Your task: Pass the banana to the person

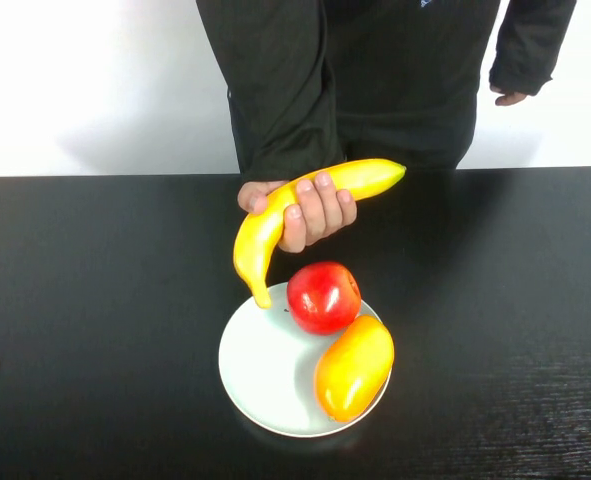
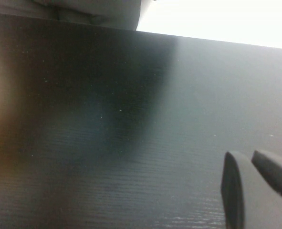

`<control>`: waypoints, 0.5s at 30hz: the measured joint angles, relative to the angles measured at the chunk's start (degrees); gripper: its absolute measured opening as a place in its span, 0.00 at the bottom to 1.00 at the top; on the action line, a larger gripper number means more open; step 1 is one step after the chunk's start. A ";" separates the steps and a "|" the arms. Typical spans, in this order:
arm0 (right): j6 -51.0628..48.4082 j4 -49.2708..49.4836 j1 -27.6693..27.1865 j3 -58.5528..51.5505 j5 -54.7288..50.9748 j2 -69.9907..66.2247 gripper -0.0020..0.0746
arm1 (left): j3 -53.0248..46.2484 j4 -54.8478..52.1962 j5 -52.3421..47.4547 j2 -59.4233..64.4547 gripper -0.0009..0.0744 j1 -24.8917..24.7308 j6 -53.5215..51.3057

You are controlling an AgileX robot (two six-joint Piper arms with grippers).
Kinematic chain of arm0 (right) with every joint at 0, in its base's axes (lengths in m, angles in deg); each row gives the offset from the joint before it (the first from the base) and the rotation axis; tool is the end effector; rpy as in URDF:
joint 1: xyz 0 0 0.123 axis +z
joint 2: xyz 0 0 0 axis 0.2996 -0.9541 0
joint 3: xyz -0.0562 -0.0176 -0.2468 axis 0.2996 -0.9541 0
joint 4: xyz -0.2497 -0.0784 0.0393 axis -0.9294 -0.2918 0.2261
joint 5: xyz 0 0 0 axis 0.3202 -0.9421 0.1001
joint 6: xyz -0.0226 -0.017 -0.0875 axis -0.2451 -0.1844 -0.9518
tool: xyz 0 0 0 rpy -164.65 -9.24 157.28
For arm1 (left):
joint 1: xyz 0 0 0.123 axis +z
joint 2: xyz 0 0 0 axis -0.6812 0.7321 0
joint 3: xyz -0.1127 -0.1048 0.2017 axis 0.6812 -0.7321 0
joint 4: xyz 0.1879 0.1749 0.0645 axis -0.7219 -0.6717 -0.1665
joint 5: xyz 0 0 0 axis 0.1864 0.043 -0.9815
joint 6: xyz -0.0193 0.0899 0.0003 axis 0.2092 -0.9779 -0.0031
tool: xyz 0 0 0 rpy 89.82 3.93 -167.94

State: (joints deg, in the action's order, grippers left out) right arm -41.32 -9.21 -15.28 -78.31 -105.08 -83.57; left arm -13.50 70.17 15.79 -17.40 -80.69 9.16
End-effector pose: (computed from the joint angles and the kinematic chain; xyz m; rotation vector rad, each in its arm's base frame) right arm 0.0984 0.0020 0.1759 -0.1009 1.8092 -0.0530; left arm 0.1073 -0.0630 0.3067 0.7171 1.9506 -0.1338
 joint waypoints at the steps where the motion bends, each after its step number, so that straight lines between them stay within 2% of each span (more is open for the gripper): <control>1: 0.00 0.00 0.00 0.00 0.00 0.00 0.02 | -0.64 -0.45 0.62 -0.26 0.01 0.00 0.69; 4: 0.00 0.00 0.00 0.00 0.00 0.00 0.02 | -4.46 -2.68 6.22 -1.69 0.01 0.25 3.85; 7: 0.00 0.00 0.00 0.00 0.00 0.00 0.02 | -10.52 -3.34 15.66 -5.39 0.01 2.70 4.97; 10: 0.00 0.00 0.00 0.00 0.00 0.00 0.02 | -17.08 -2.25 25.62 -11.46 0.01 8.26 4.72; 15: 0.00 0.00 0.00 0.00 0.00 0.00 0.02 | -28.56 1.50 42.00 -21.35 0.01 22.15 2.87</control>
State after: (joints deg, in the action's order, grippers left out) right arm -41.32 -9.21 -15.28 -78.31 -105.08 -83.57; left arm -42.06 71.67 57.79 -38.75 -58.53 12.03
